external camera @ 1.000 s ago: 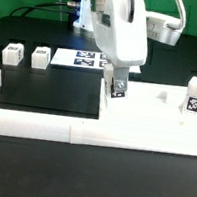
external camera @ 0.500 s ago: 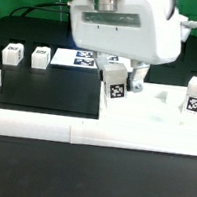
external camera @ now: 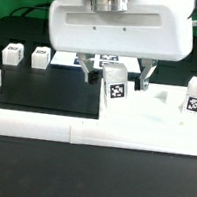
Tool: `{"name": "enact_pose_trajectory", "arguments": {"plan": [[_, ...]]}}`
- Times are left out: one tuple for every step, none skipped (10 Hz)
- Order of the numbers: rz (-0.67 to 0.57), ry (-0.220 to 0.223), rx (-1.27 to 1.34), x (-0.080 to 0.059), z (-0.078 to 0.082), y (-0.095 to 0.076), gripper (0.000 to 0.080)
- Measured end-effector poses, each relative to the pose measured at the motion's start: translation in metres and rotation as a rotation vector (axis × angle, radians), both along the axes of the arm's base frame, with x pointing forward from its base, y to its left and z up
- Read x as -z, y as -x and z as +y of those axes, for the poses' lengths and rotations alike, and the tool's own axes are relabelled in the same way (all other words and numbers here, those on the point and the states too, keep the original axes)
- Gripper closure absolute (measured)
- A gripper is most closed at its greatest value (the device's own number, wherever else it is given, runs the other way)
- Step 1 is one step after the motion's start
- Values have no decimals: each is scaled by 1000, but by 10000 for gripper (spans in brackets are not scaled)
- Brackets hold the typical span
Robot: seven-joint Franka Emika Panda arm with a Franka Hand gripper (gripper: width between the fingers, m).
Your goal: Assemble square table
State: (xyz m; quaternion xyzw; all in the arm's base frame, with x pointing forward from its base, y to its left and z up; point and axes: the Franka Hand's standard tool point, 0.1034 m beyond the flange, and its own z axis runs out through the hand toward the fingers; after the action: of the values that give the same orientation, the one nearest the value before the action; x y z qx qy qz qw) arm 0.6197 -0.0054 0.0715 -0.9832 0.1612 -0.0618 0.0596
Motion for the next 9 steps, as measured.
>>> {"name": "enact_pose_trajectory", "arguments": {"plan": [[-10,19,-121,0,-1,0,151],[-17,39,-241,0,-2,1,151],[-36,61,-338,0,-4,-1,151],[-30,47,-264,0,-3,-1,151],[-30,48,-268,0,-4,-1,270],[-30,48,-266,0,-4,-1,406],[-24,35,-194,0,-3,-1,406],[-13,17,-79,0,-3,-1,512],[-7,8,-17,0,-3,-1,512]]}}
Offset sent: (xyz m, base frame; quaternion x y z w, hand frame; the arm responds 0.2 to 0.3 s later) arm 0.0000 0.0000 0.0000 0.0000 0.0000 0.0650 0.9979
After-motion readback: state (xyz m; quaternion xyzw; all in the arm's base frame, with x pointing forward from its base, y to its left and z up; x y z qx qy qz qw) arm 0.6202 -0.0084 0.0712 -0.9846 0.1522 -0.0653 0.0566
